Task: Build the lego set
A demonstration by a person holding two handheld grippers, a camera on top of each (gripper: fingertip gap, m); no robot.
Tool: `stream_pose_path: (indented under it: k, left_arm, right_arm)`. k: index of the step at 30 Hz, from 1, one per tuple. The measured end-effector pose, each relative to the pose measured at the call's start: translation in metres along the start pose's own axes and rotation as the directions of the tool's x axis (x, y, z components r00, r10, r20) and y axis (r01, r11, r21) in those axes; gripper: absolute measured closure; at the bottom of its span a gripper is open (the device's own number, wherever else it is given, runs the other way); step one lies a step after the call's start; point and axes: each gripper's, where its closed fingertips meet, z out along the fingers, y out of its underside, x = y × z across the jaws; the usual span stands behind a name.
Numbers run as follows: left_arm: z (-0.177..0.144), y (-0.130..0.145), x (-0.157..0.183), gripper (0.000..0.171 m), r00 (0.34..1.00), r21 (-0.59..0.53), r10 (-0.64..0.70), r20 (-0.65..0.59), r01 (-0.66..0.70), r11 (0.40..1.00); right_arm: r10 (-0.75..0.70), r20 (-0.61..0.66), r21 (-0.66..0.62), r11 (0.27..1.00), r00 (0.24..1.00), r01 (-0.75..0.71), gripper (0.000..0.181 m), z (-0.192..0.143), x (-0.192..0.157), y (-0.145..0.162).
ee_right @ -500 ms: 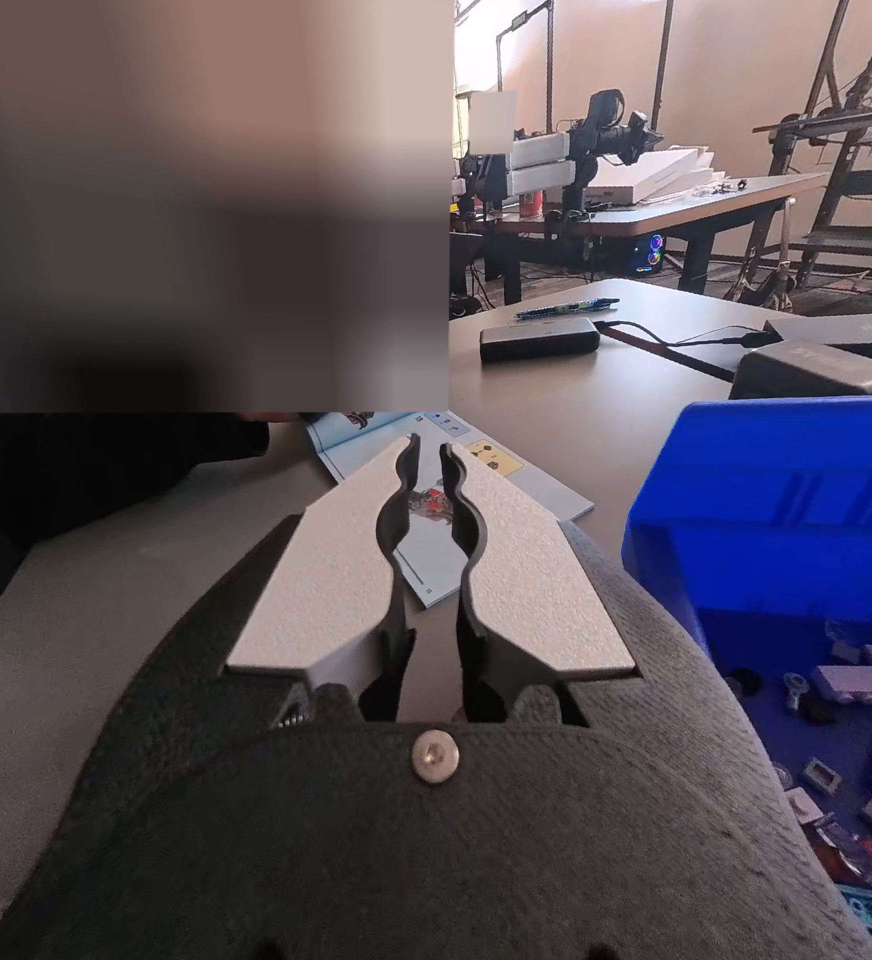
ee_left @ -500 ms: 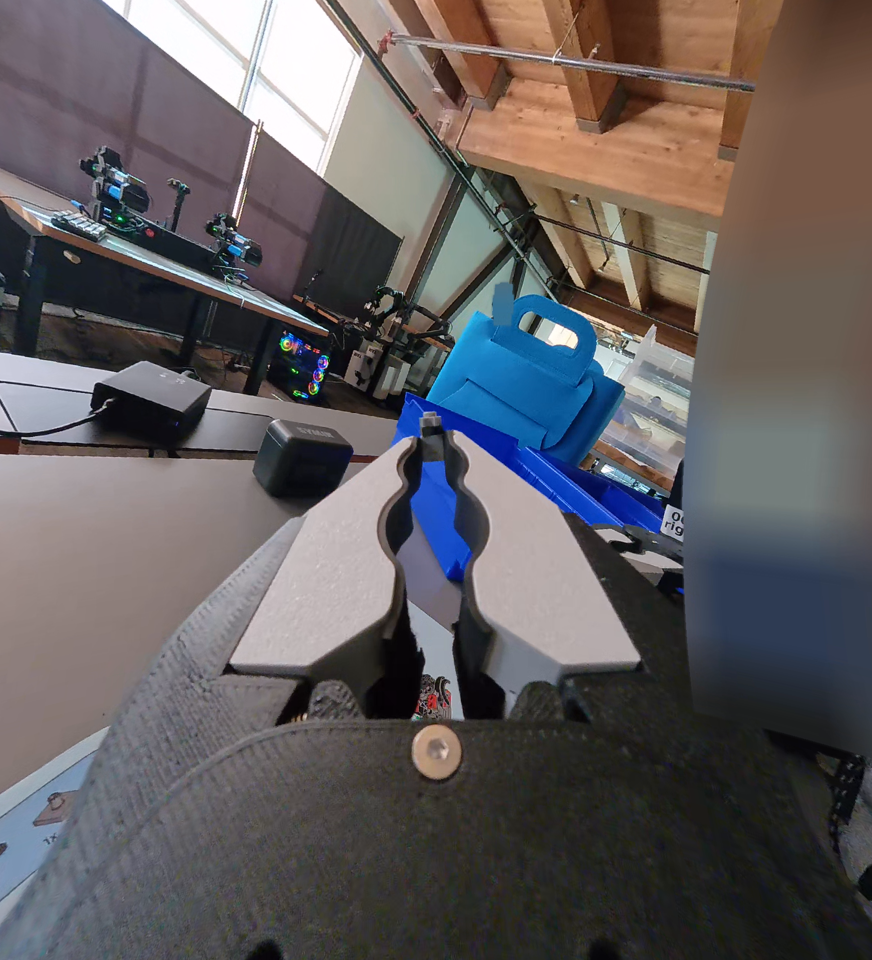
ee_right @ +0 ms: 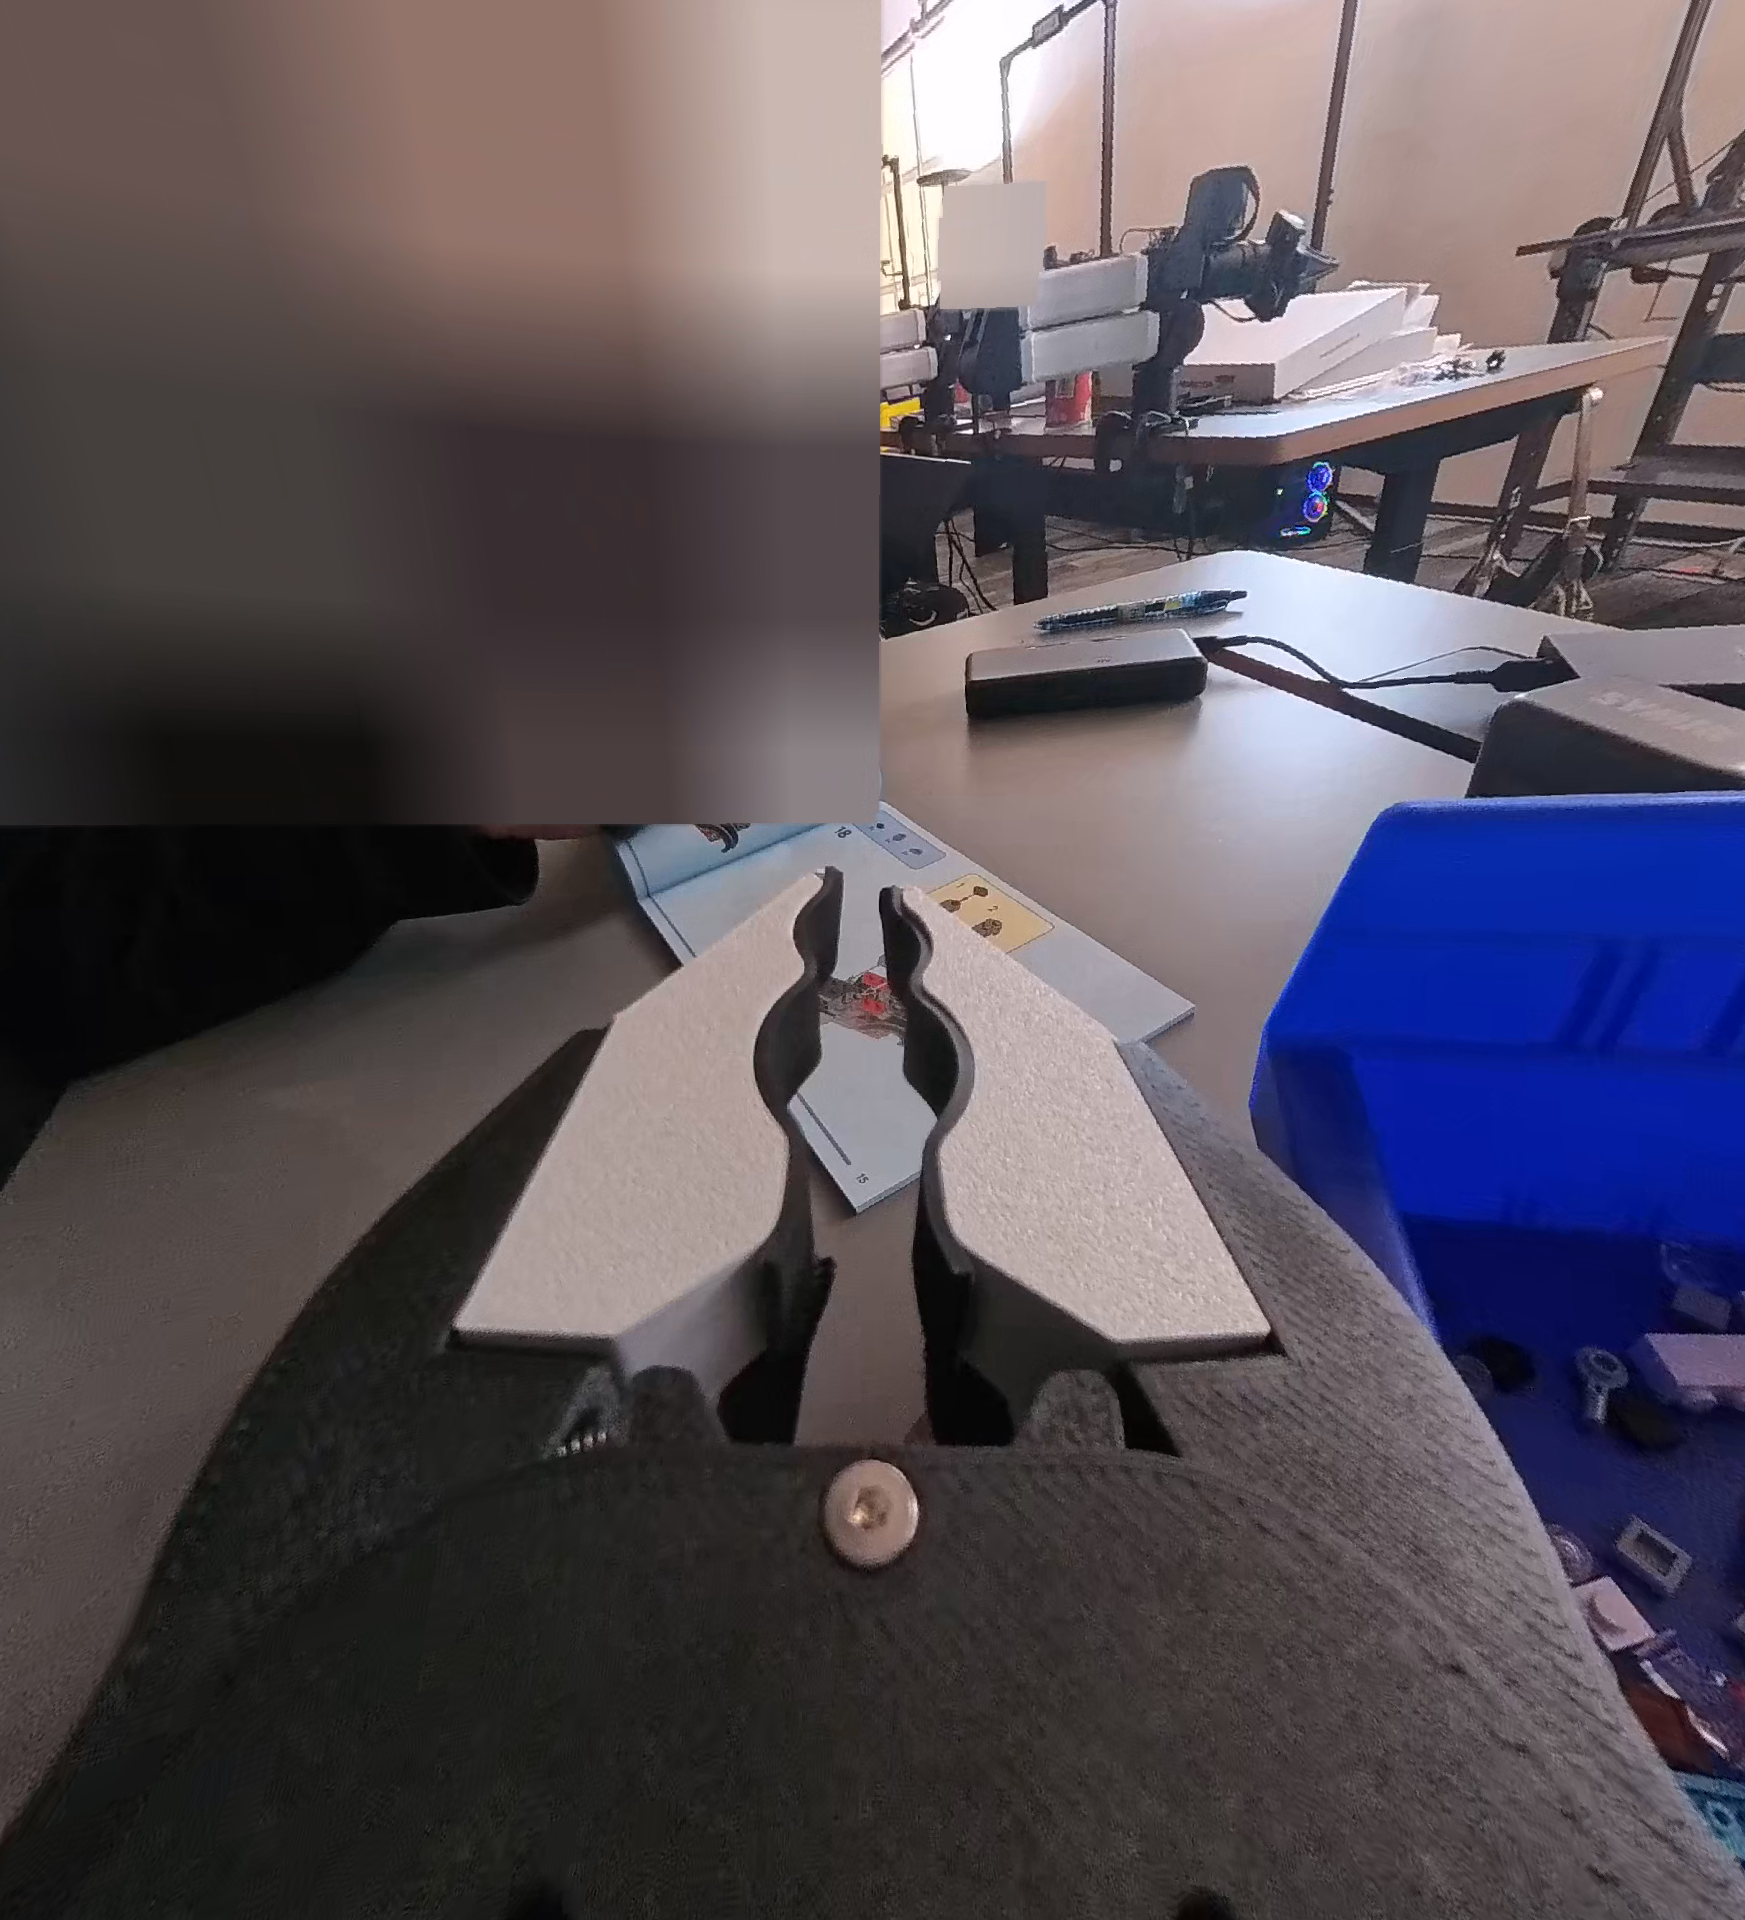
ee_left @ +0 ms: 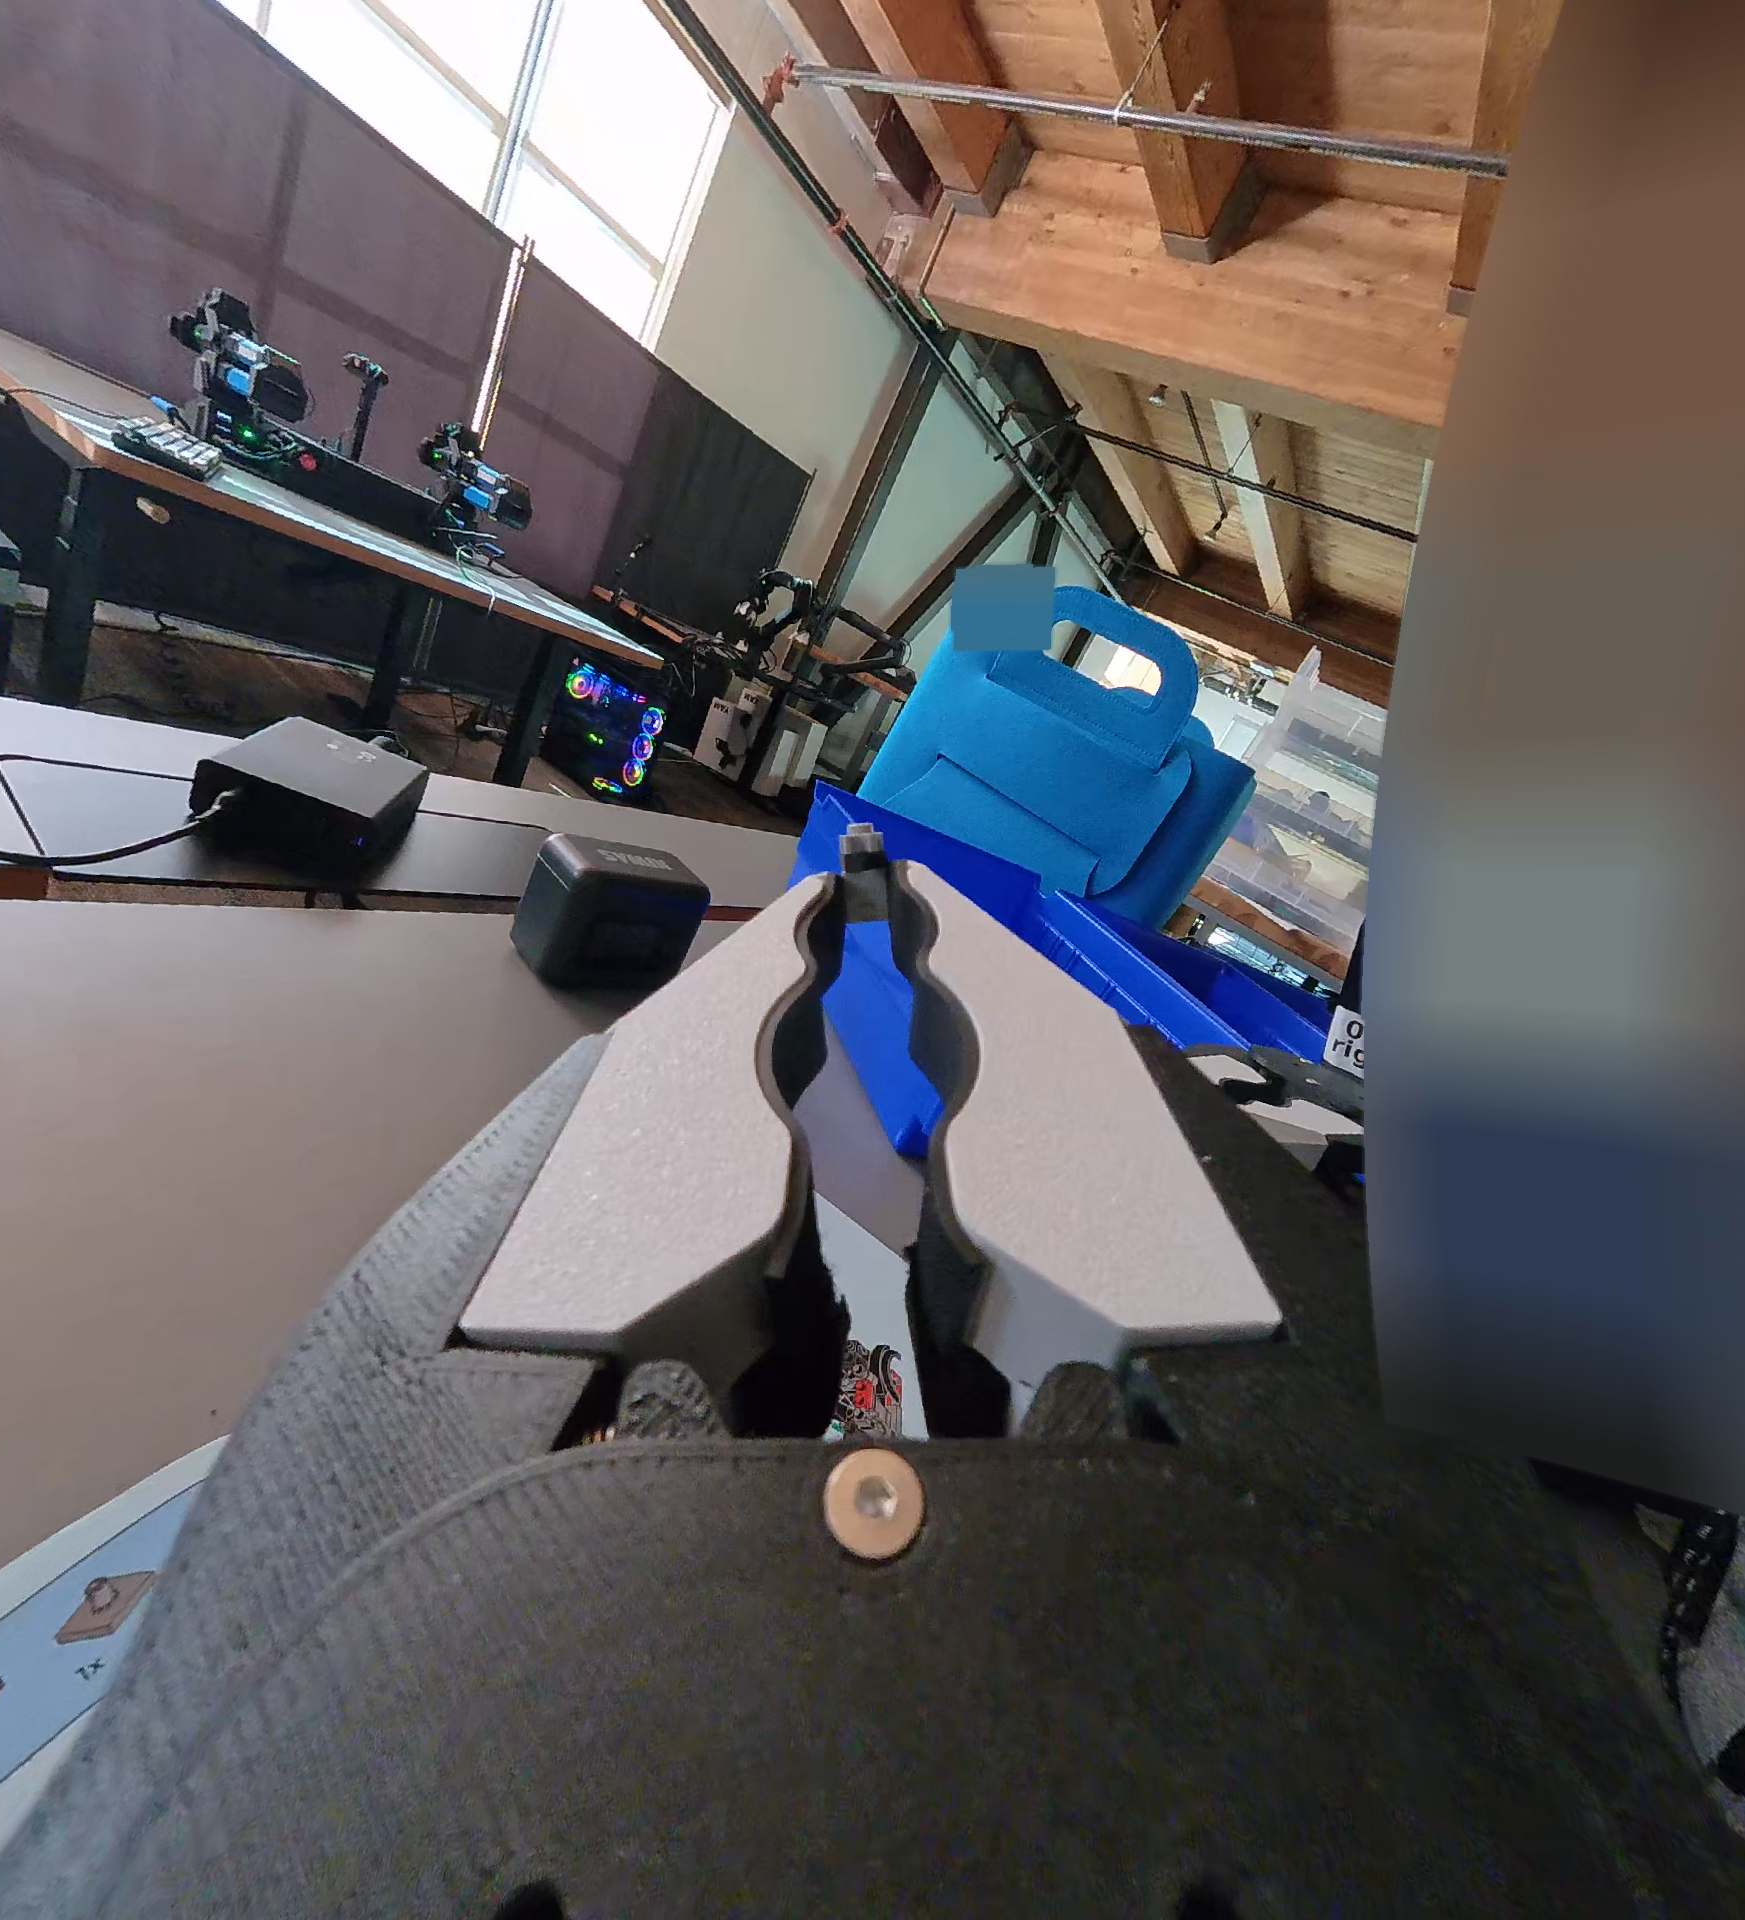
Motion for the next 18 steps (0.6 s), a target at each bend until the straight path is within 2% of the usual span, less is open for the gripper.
stream_pose_path:
  k: [9, 15, 18]
  left_arm:
    - [0.003, 0.004, 0.007, 0.164, 1.000, -0.017, -0.001, -0.029, 0.001, 1.000]
    - [0.021, 0.038, 0.052, 0.164, 0.972, -0.183, -0.037, -0.230, -0.006, 0.983]
    - [0.028, 0.058, 0.081, 0.164, 0.943, -0.256, -0.050, -0.330, -0.039, 0.966]
  right_arm:
    - [0.001, 0.004, -0.005, 1.000, 1.000, -0.001, 0.173, 0.001, -0.001, 0.001]
    - [0.017, 0.021, -0.020, 1.000, 1.000, -0.016, 0.172, 0.003, -0.003, 0.002]
    - [0.098, 0.100, -0.012, 0.995, 0.990, -0.097, 0.167, 0.004, -0.016, -0.012]
